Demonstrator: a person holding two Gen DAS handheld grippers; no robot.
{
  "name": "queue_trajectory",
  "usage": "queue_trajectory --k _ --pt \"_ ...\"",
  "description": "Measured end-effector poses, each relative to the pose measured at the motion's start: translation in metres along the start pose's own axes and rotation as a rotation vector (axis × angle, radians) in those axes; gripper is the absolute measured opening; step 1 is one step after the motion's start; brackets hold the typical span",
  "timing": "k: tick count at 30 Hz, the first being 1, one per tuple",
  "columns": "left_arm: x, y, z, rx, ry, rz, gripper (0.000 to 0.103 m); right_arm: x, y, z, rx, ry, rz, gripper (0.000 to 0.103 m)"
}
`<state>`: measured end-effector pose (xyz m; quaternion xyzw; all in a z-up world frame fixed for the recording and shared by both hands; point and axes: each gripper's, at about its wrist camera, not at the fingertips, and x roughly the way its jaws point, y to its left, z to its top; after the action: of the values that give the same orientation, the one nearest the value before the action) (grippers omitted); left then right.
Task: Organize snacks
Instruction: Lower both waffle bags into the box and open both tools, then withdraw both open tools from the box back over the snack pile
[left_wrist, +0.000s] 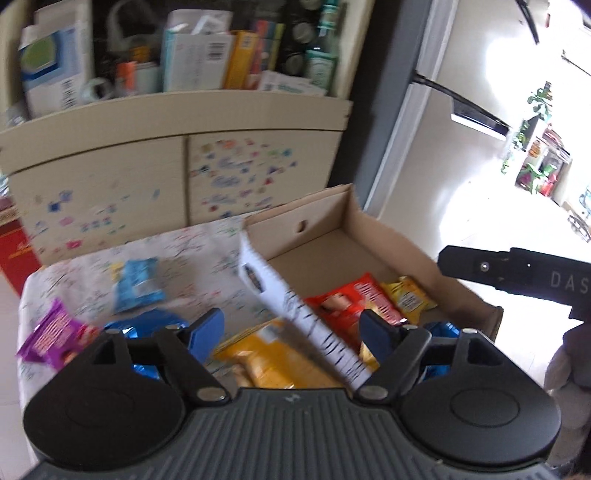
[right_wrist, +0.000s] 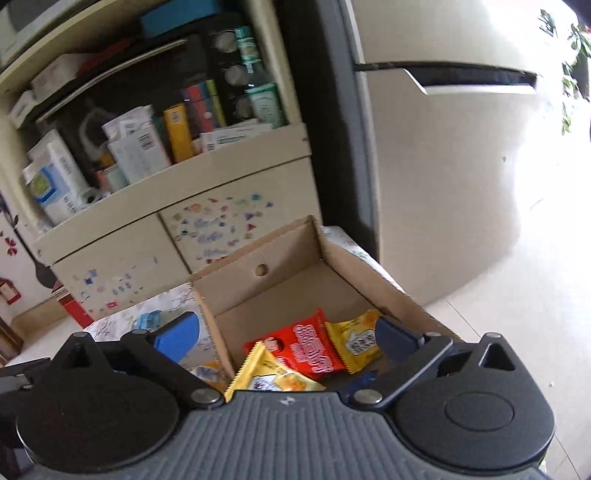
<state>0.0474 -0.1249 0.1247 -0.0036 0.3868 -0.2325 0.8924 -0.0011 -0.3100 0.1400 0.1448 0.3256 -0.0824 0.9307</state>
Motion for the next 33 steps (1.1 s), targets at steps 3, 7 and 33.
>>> queue_trajectory --k 3,7,33 --pt "-0.01 0.014 -0.009 -0.021 0.009 0.027 0.081 -0.001 0.009 -0.007 -0.017 -0.009 0.022 0.103" --pt "-0.018 0.032 -0.023 -0.054 0.031 0.067 0.082 0.001 0.02 -0.014 -0.061 0.029 0.056 0.103" --pt "-0.021 0.028 -0.141 0.446 0.195 0.009 0.083 -0.019 0.052 -0.088 -0.146 0.244 0.222 0.091"
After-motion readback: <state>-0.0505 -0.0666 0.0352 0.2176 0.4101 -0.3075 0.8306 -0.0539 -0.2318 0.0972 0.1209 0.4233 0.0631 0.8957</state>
